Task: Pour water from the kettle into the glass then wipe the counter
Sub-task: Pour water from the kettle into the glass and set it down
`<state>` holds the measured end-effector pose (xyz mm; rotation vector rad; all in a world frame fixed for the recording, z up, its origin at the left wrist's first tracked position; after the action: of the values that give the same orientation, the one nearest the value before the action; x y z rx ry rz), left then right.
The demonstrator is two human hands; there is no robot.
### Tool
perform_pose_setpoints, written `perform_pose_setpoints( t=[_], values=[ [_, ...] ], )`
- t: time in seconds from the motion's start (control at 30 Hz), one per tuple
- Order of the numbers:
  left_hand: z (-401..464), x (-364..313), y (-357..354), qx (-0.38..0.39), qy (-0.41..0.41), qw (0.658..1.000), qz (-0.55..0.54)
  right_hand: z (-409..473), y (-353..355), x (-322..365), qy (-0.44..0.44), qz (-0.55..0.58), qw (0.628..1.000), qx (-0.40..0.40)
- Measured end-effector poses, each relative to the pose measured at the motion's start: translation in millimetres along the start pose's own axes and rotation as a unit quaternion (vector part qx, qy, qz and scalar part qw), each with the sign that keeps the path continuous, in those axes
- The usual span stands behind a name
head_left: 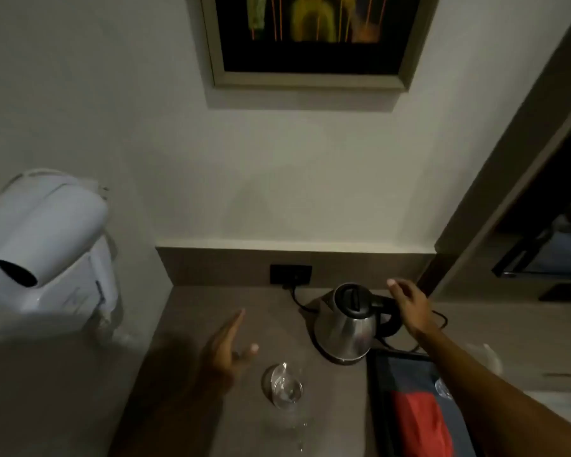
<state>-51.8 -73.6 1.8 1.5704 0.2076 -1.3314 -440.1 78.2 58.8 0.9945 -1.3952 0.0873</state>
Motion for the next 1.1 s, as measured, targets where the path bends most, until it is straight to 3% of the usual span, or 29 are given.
perform_pose_setpoints(
  t=[0.13, 0.37, 0.83, 1.1],
  values=[
    [-43.4, 36.2, -57.6, 0.101, 0.028, 0.994, 0.021, 13.5, -10.5, -33.1, -0.070, 0.043, 0.996, 0.026],
    [-56.7, 58.0, -113.0, 0.158, 0.023, 0.984, 0.080, 36.9, -24.8, -55.3, -0.120, 0.068, 0.990, 0.000],
    [-44.6, 62.3, -122.1, 0.099, 0.023, 0.992, 0.071, 35.1, -31.1, -56.0, -0.107, 0.064, 0.992, 0.018],
    [-44.5, 66.2, -121.5, 0.088, 0.025, 0.992, 0.092, 22.2, -33.1, 7.1, 0.012, -0.006, 0.999, 0.035]
  ],
)
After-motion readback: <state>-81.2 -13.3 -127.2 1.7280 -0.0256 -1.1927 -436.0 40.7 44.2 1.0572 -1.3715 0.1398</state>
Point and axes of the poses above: each hand's wrist, its own z-axis towards the middle knuckle, its own y-axis out of the back of the hand, x = y × z, the point moved 9 cm from there along z, towards the middle knuckle, and after that the axes turned 8 degrees about -y, right-handed, at the moved point
